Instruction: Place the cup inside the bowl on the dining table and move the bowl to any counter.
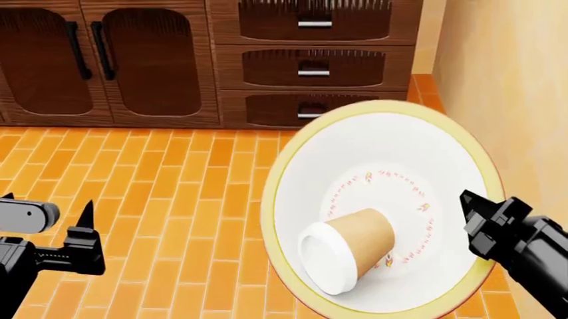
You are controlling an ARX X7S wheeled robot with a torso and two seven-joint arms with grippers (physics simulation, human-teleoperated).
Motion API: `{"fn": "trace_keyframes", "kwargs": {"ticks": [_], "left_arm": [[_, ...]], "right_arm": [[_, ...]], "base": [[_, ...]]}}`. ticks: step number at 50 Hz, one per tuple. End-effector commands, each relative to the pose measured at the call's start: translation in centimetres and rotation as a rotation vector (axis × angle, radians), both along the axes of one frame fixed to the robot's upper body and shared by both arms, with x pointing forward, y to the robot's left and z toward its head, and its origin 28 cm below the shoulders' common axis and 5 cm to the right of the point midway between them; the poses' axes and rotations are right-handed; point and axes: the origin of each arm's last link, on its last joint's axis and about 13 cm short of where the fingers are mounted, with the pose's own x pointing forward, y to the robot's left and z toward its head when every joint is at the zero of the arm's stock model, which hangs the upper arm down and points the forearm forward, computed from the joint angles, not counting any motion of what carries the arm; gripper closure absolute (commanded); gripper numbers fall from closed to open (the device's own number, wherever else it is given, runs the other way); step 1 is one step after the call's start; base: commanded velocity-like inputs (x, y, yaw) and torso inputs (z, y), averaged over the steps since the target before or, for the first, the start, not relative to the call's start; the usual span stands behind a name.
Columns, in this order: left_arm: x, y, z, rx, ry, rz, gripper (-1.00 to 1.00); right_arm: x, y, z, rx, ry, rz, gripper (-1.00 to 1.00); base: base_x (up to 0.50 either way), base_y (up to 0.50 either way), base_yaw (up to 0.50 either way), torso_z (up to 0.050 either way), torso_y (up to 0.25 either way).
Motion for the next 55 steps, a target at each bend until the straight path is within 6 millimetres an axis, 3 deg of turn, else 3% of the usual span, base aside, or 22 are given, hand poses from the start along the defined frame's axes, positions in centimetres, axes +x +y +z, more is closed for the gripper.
{"fn": "trace_keyframes", "kwargs": {"ticks": [1,28,55], "left_arm": [[0.0,-0.1,-0.2,0.0,0.004,0.0,-1.0],[0.0,0.1,0.1,0.003,-0.001,0.001,-1.0],[0.2,0.1,1.0,0.008,-0.02,-0.004,-1.0]], "right_arm": [[0.1,-0.1,0.3,0.031,-0.03,0.005,1.0],[0.3,0.1,0.4,0.035,-0.033,0.011,1.0],[2.1,0.3,3.2,0.034,-0.072,0.026,1.0]], "base": [[0.5,0.0,0.0,0.0,0.0],[0.5,0.0,0.0,0.0,0.002],[0.5,0.0,0.0,0.0,0.002]]}}
